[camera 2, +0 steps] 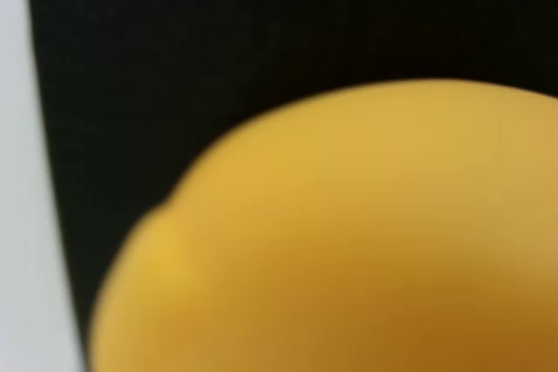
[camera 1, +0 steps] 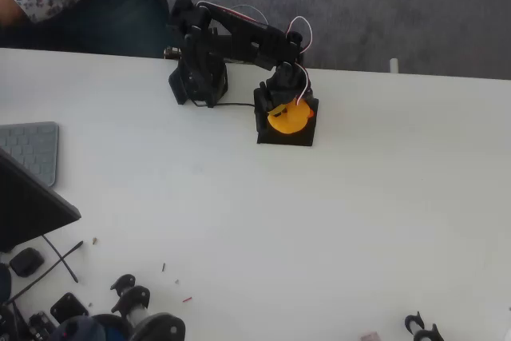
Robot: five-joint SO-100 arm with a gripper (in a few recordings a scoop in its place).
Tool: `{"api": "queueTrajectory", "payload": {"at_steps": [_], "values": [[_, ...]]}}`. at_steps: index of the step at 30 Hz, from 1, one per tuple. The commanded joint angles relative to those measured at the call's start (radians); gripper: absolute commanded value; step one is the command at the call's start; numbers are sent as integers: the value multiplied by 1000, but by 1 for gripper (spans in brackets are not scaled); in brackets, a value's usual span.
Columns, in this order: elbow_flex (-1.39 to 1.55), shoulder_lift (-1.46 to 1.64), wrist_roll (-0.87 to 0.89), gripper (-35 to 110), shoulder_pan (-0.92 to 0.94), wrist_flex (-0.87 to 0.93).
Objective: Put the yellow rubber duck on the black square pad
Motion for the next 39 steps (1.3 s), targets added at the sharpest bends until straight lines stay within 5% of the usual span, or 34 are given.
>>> {"api": "queueTrajectory", "payload": {"at_steps": [1,19,39], "values": [[-15,2,-8,41,-17,5],[-144,176,-17,38,18,66],[-370,411,-6,38,713,209]]}}
